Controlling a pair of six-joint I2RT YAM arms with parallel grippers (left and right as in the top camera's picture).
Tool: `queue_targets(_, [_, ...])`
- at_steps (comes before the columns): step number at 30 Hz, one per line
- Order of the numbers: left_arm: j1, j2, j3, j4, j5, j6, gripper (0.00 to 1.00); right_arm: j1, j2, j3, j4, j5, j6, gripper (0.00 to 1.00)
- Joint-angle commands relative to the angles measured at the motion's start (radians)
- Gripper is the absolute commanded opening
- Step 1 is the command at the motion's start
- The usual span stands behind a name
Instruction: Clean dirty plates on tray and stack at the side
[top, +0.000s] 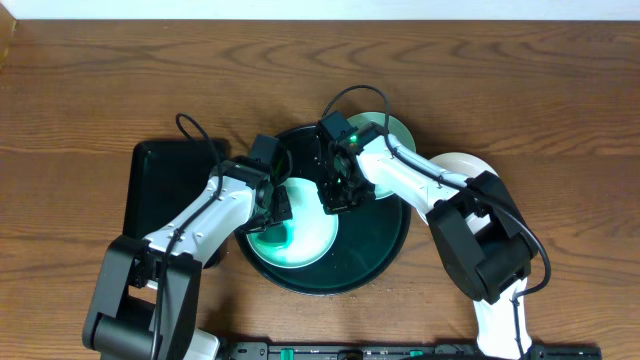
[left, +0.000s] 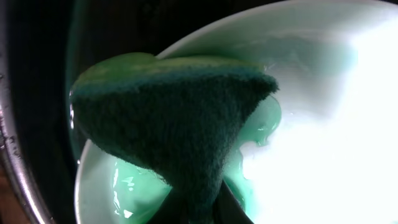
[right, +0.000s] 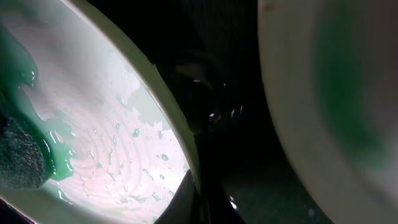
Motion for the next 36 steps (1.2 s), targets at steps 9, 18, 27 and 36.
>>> queue_targets(9, [0.024, 0.060, -0.020, 0.065, 0.294, 0.050, 0.07, -0.010, 0.016, 0.014, -0.003, 0.011, 0.010, 0.01])
queue_targets(18, [0.021, 0.060, -0.020, -0.012, 0.033, -0.038, 0.07, -0.010, 0.016, 0.013, -0.003, 0.011, 0.010, 0.01])
queue_targets(27, [0.021, 0.060, -0.020, 0.011, 0.196, 0.049, 0.07, -0.010, 0.016, 0.013, 0.002, 0.007, 0.011, 0.01])
queue_targets(36, [0.021, 0.060, -0.020, 0.048, 0.296, 0.140, 0.07, -0.014, 0.016, 0.010, 0.002, -0.010, 0.014, 0.01])
